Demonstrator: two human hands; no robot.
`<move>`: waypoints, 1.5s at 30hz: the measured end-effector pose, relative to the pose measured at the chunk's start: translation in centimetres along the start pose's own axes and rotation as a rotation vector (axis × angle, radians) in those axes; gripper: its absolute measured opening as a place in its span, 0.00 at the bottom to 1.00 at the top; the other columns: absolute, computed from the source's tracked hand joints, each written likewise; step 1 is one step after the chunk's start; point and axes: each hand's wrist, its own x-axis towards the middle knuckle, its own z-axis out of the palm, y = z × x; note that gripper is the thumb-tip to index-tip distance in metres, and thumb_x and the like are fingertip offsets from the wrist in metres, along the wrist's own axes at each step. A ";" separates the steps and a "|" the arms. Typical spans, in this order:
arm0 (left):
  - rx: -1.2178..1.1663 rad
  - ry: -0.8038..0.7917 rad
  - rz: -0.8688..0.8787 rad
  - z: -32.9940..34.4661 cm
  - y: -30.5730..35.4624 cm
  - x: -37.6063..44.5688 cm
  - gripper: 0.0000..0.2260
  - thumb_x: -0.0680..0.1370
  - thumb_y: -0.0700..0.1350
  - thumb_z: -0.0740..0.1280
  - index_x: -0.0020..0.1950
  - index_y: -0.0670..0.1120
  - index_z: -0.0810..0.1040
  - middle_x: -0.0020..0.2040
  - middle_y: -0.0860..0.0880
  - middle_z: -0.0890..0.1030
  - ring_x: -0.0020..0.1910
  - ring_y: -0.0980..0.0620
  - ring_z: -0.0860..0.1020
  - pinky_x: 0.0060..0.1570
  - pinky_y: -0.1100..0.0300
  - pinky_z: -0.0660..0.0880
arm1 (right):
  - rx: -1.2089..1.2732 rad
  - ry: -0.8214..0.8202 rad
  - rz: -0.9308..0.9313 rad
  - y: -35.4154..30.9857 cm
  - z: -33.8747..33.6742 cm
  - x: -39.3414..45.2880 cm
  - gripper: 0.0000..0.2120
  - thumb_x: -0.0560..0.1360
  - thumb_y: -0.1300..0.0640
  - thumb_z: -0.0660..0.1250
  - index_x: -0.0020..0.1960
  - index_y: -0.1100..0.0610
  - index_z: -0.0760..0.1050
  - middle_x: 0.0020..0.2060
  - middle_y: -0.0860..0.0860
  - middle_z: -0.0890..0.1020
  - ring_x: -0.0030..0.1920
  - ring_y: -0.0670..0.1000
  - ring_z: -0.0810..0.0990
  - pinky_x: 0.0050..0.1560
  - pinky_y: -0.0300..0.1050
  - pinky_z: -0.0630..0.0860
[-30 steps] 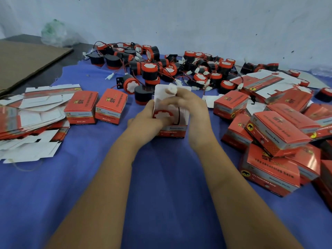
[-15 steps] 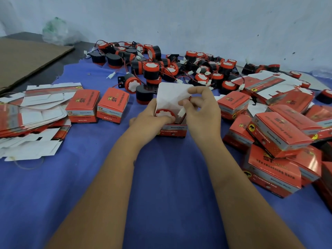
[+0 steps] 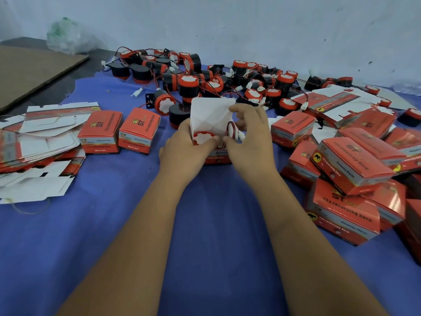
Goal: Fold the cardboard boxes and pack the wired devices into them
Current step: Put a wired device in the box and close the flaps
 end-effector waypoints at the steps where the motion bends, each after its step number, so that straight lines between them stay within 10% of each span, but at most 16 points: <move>1: -0.013 0.002 0.008 0.0 0.0 0.0 0.28 0.66 0.63 0.64 0.66 0.58 0.73 0.58 0.57 0.81 0.61 0.51 0.77 0.65 0.44 0.71 | 0.053 -0.001 0.024 -0.1 0.0 -0.1 0.26 0.70 0.71 0.70 0.64 0.53 0.72 0.53 0.46 0.73 0.49 0.40 0.73 0.50 0.24 0.70; 8: -0.253 0.000 -0.071 -0.4 0.8 0.1 0.20 0.77 0.62 0.54 0.57 0.55 0.79 0.57 0.49 0.83 0.59 0.47 0.80 0.65 0.45 0.73 | 0.173 -0.136 0.083 0.2 0.5 -1.0 0.09 0.81 0.59 0.62 0.58 0.50 0.77 0.49 0.46 0.82 0.51 0.41 0.79 0.49 0.31 0.75; 12: -0.484 0.064 -0.120 -1.0 1.0 0.5 0.17 0.84 0.47 0.54 0.45 0.51 0.81 0.37 0.55 0.85 0.36 0.62 0.82 0.33 0.69 0.76 | 0.213 -0.145 0.124 0.6 0.3 -0.7 0.10 0.82 0.63 0.59 0.52 0.50 0.76 0.46 0.41 0.81 0.48 0.34 0.78 0.43 0.25 0.72; 20: -0.228 0.072 0.129 -0.6 -0.4 0.8 0.13 0.79 0.37 0.66 0.49 0.56 0.75 0.53 0.54 0.82 0.54 0.54 0.80 0.52 0.54 0.79 | 0.160 0.084 0.017 0.9 0.5 -0.4 0.30 0.73 0.66 0.70 0.68 0.48 0.63 0.59 0.44 0.68 0.62 0.47 0.70 0.65 0.43 0.70; 29: -0.573 0.068 -0.158 -2.3 0.0 1.3 0.10 0.76 0.37 0.68 0.55 0.41 0.85 0.45 0.54 0.86 0.39 0.61 0.83 0.38 0.66 0.79 | 0.524 -0.096 0.246 1.6 -0.7 -0.4 0.16 0.74 0.71 0.58 0.46 0.61 0.83 0.48 0.51 0.84 0.50 0.42 0.81 0.49 0.31 0.76; 35: 0.095 -0.120 0.230 -2.5 -0.9 0.1 0.16 0.82 0.44 0.64 0.70 0.50 0.76 0.72 0.59 0.72 0.73 0.61 0.66 0.71 0.62 0.62 | 0.121 -0.219 0.044 2.0 -0.4 -0.9 0.11 0.76 0.61 0.69 0.57 0.55 0.80 0.52 0.45 0.77 0.56 0.42 0.75 0.57 0.30 0.70; 45: 0.161 -0.196 0.276 -3.0 -1.4 0.5 0.22 0.79 0.45 0.68 0.73 0.53 0.72 0.74 0.60 0.68 0.75 0.63 0.59 0.66 0.72 0.55 | 0.056 -0.249 -0.013 2.0 -0.9 -0.6 0.17 0.74 0.57 0.73 0.63 0.54 0.79 0.55 0.48 0.78 0.59 0.45 0.75 0.63 0.37 0.71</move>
